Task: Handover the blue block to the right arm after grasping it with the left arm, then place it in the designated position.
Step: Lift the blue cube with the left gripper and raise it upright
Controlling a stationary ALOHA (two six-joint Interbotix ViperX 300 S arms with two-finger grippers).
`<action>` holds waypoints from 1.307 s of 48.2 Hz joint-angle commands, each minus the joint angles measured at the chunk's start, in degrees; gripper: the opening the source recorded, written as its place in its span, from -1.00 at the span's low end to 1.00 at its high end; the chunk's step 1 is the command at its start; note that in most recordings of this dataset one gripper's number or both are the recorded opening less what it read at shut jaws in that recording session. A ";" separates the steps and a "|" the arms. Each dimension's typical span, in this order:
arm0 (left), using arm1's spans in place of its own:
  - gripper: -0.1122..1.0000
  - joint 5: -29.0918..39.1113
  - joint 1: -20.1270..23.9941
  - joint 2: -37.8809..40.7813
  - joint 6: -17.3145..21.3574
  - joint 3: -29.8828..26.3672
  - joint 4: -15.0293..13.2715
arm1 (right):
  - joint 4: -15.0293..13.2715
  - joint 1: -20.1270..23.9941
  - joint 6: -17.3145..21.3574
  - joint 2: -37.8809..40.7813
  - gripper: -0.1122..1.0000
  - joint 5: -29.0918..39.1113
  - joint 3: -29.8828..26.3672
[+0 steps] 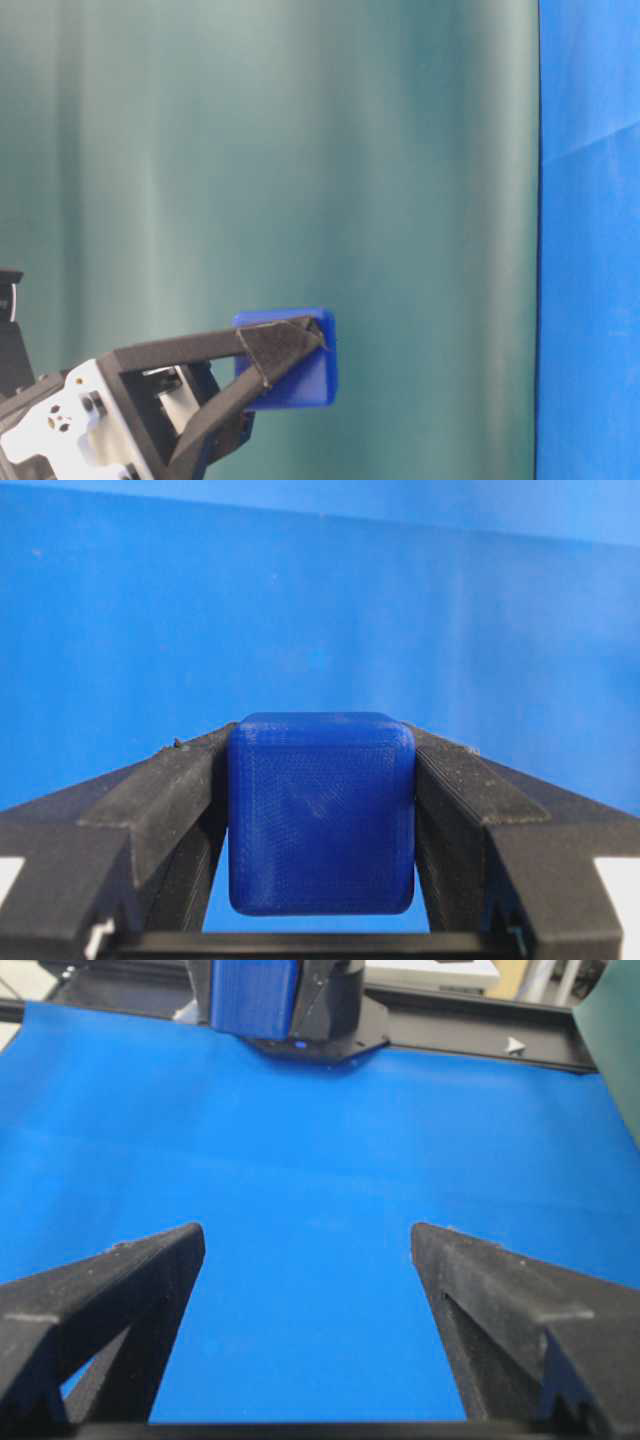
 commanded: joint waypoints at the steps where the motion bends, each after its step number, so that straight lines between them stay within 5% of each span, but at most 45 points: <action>1: 0.03 -0.79 0.26 -1.85 0.00 -0.53 0.18 | 0.00 -0.09 0.09 0.18 0.96 -0.35 -1.67; 21: 0.03 -4.13 0.35 -2.46 0.70 0.44 0.79 | 0.00 -0.09 0.00 0.18 0.95 -0.53 -1.76; 43: 0.03 -33.40 0.35 -12.74 1.58 16.96 0.88 | -0.18 -0.09 -0.18 0.18 0.96 -0.53 -1.85; 63: 0.03 -57.30 0.26 -15.47 6.33 28.12 0.26 | -0.26 -0.09 -0.18 0.18 0.95 -1.05 -1.93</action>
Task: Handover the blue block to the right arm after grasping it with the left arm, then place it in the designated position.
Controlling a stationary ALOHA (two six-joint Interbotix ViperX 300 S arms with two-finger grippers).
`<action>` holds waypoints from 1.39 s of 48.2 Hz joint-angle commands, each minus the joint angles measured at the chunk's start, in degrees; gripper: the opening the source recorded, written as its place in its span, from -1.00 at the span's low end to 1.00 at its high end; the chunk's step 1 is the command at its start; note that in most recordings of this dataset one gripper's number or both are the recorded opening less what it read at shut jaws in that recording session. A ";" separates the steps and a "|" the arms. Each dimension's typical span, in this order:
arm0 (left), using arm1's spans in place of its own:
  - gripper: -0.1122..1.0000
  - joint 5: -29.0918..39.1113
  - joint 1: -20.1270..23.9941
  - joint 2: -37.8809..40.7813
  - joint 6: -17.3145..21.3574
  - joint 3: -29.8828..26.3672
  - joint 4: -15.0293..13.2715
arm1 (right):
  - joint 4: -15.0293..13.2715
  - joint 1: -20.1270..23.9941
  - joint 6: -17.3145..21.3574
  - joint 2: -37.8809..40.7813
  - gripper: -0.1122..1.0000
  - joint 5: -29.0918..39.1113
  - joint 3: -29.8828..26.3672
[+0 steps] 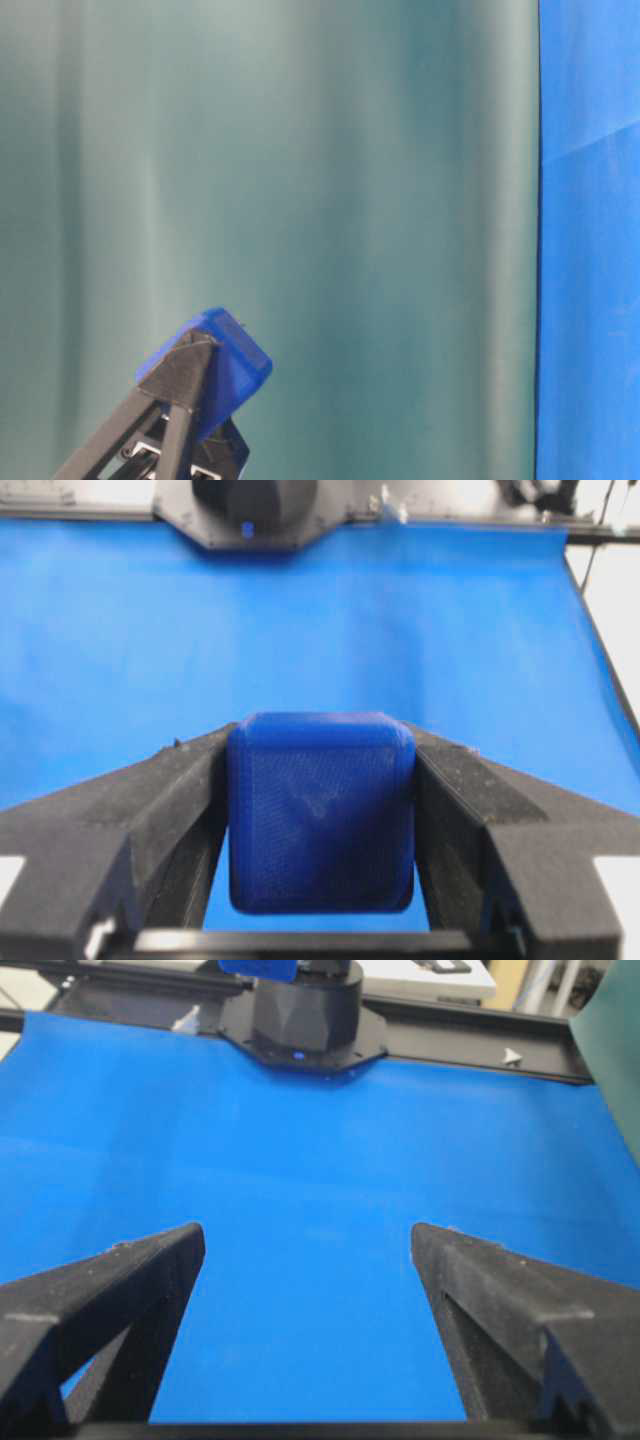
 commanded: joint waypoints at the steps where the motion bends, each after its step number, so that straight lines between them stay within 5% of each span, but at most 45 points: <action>1: 0.03 -3.16 0.09 -0.97 0.26 0.09 -0.18 | -0.09 -0.09 -0.09 0.18 0.95 -0.70 -1.49; 41: 0.03 -3.87 0.18 -1.05 0.18 0.44 -0.44 | -0.79 -0.09 -0.44 0.18 0.95 -0.70 -2.20; 52: 0.03 -3.96 0.18 -1.05 0.09 0.35 -0.53 | -8.70 0.09 -3.25 0.09 0.95 -0.44 -3.43; 67: 0.03 -4.39 0.18 -1.05 -0.35 0.35 -0.62 | -20.92 0.09 -14.59 0.09 0.95 -0.18 -4.66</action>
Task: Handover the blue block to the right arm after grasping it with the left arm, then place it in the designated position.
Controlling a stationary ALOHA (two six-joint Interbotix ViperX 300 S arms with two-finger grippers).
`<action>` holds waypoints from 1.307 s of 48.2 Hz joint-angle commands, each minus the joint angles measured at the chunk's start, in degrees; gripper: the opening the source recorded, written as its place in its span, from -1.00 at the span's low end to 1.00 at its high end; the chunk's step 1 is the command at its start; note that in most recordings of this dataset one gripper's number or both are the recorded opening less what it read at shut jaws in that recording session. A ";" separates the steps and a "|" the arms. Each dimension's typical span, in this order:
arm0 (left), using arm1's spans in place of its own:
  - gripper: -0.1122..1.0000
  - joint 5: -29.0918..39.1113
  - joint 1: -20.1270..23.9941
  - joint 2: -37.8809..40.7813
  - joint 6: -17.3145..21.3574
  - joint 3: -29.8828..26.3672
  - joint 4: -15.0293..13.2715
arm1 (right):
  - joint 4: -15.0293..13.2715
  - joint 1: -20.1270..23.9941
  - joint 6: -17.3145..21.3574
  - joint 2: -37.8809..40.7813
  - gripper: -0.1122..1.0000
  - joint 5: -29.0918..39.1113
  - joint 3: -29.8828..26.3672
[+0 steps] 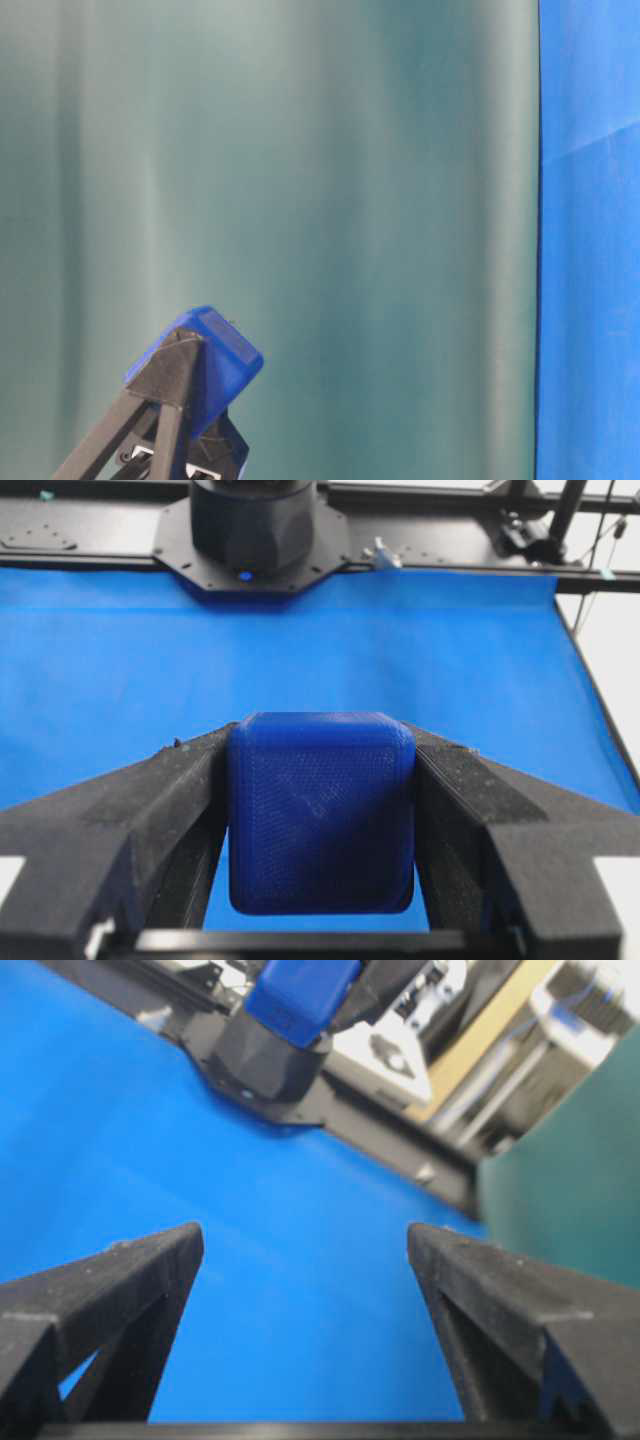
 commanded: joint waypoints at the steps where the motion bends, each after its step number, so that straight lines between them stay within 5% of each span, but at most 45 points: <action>1: 0.03 -0.88 0.18 -1.05 -0.09 -0.53 0.00 | -3.34 0.00 -2.90 0.18 0.95 -0.44 -1.58; 19: 0.03 -0.88 0.18 -1.05 -0.18 -0.62 -0.09 | -16.26 0.18 -18.37 1.32 0.95 -0.70 -1.41; 26: 0.03 -0.88 0.18 -0.97 -0.26 -0.62 -0.09 | -18.90 0.26 -22.15 1.93 0.94 -0.70 -1.49; 44: 0.03 -1.05 0.18 -0.79 -0.35 -0.88 -0.09 | -20.92 0.18 -30.15 1.76 0.94 -1.41 -1.67; 63: 0.03 -1.58 0.09 -0.79 -0.35 -0.79 -0.18 | -20.92 0.26 -30.15 2.11 0.94 -1.41 -1.58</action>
